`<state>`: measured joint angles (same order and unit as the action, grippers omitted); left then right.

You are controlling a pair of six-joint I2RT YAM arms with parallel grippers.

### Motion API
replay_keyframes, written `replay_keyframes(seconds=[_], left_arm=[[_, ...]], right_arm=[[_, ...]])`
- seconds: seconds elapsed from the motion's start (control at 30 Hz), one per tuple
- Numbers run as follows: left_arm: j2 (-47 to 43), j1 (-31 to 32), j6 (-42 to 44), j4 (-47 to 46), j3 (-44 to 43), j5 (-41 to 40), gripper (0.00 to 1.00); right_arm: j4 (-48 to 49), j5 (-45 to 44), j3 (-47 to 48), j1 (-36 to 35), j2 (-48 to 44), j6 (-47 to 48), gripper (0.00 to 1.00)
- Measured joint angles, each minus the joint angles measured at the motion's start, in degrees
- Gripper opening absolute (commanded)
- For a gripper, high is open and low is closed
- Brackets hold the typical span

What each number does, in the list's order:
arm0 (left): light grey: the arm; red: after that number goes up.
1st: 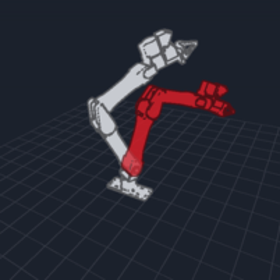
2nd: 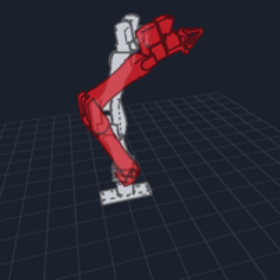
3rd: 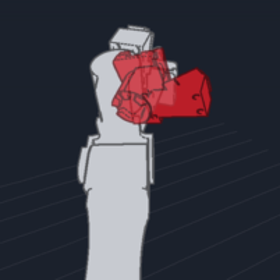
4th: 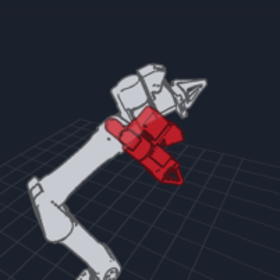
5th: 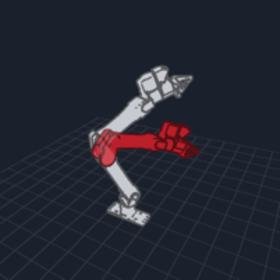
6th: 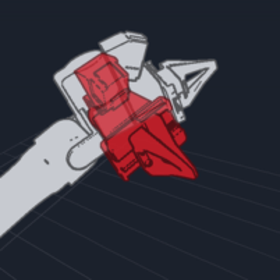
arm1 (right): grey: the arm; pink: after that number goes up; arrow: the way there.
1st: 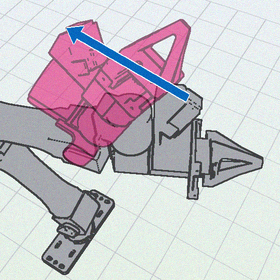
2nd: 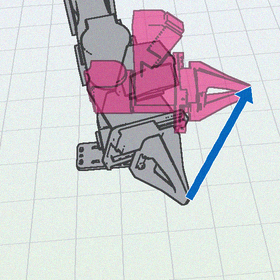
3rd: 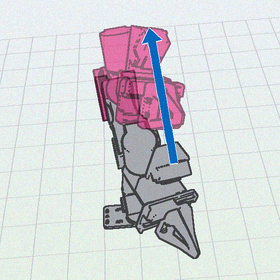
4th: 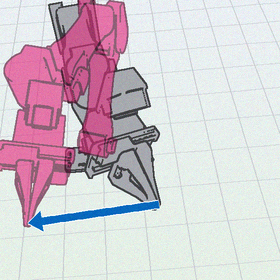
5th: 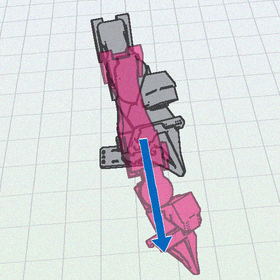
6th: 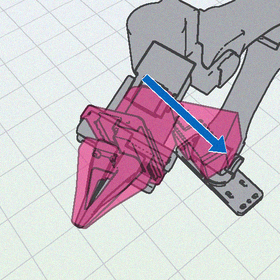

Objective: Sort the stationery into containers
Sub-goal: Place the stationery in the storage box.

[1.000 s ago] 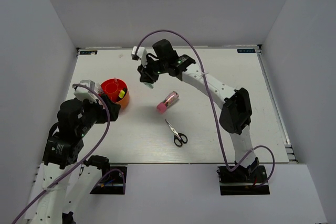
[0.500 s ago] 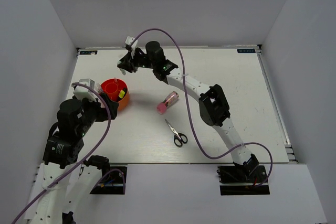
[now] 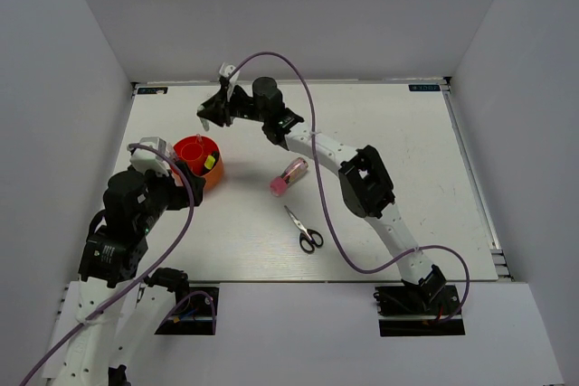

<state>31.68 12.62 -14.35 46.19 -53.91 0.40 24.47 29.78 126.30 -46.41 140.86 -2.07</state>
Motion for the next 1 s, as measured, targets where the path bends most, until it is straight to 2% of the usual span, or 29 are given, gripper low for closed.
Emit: replay_keyframes(seconds=[0.87,0.9,0.93,1.0], left_arm=[[-1.2,0.2,0.4,-0.8,1.1,-1.5,0.87],[-1.2,0.2,0.4,-0.8,1.1,-1.5,0.87],[-1.1,0.2,0.4,-0.8,1.1,-1.5,0.87],[-1.2,0.2,0.4,-0.8,1.1,-1.5,0.87]], right_arm=[[0.5,4.5,-2.4,-1.6,5.0,-1.7,0.00],[0.6,4.6,-2.4,-1.7,5.0,-1.6,0.01],[0.6,4.6,-2.4,-1.7,5.0,-1.6,0.12],[0.6,4.6,-2.5,-1.7,5.0,-1.6,0.19]])
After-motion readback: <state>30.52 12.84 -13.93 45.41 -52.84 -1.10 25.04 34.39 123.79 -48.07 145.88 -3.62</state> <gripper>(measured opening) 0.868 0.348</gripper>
